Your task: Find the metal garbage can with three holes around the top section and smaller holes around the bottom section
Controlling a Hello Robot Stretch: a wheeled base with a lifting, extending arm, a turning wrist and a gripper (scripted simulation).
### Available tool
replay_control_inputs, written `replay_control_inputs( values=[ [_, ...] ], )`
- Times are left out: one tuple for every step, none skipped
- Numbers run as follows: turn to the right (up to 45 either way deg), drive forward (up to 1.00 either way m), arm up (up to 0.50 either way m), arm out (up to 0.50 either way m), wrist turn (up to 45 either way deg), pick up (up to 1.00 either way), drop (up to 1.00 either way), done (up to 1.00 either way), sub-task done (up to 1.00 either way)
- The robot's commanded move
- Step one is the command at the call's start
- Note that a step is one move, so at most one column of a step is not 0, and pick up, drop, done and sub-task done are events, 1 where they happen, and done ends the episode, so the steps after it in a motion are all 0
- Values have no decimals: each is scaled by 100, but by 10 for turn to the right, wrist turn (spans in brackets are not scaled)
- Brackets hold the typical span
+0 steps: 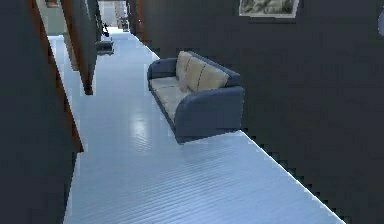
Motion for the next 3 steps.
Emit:
replay_control_inputs(
  values=[
    [-180,0,0,0,0,0,0,0,0],
    [0,100,0,0,0,0,0,0,0],
    [-30,0,0,0,0,0,0,0,0]
  ],
)
